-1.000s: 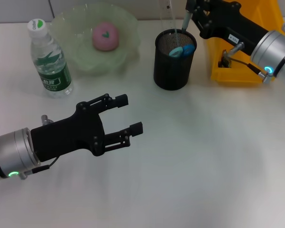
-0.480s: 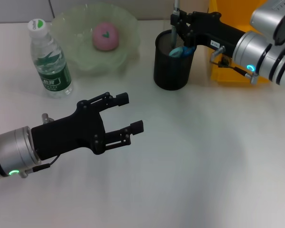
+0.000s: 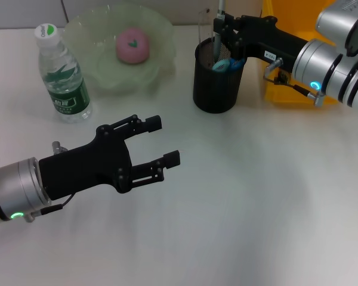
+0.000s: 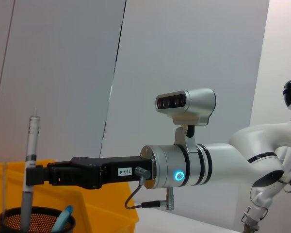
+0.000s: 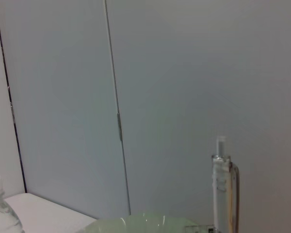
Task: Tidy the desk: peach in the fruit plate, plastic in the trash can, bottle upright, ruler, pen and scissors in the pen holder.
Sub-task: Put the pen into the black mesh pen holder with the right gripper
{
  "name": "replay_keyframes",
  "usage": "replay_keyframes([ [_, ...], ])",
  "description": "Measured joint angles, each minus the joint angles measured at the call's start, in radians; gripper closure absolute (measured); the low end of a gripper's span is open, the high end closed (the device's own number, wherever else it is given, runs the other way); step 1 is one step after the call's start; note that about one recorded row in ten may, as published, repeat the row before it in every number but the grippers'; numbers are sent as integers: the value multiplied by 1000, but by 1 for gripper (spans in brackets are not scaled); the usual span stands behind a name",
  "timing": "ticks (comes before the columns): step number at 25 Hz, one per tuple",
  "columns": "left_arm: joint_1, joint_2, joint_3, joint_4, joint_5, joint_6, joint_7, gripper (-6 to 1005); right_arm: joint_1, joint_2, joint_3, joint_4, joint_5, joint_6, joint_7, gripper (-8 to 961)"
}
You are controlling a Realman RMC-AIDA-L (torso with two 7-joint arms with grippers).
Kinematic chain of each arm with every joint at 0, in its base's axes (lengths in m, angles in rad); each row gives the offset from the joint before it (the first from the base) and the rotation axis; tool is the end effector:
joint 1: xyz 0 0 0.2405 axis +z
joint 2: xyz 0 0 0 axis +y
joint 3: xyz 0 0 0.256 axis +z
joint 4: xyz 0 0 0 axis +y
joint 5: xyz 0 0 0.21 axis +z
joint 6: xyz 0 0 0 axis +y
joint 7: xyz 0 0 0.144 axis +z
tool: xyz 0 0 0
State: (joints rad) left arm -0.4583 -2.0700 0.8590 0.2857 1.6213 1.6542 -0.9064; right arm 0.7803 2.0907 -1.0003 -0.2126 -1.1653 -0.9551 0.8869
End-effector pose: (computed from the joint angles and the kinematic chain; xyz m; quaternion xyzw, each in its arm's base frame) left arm -0.2621 0.2749 -0.0412 -0.9032 -0.1412 -0.3848 0.1276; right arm 0.2124 0.4193 -0.0528 -0.8670 0.2081 0.2990 0.3400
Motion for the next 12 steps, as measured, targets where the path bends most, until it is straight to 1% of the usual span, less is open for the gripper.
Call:
replay_keyframes([
  [12,3,1,0,0,0,4,8,216,-27,-3,-1,-1,-3,-39,1,702],
])
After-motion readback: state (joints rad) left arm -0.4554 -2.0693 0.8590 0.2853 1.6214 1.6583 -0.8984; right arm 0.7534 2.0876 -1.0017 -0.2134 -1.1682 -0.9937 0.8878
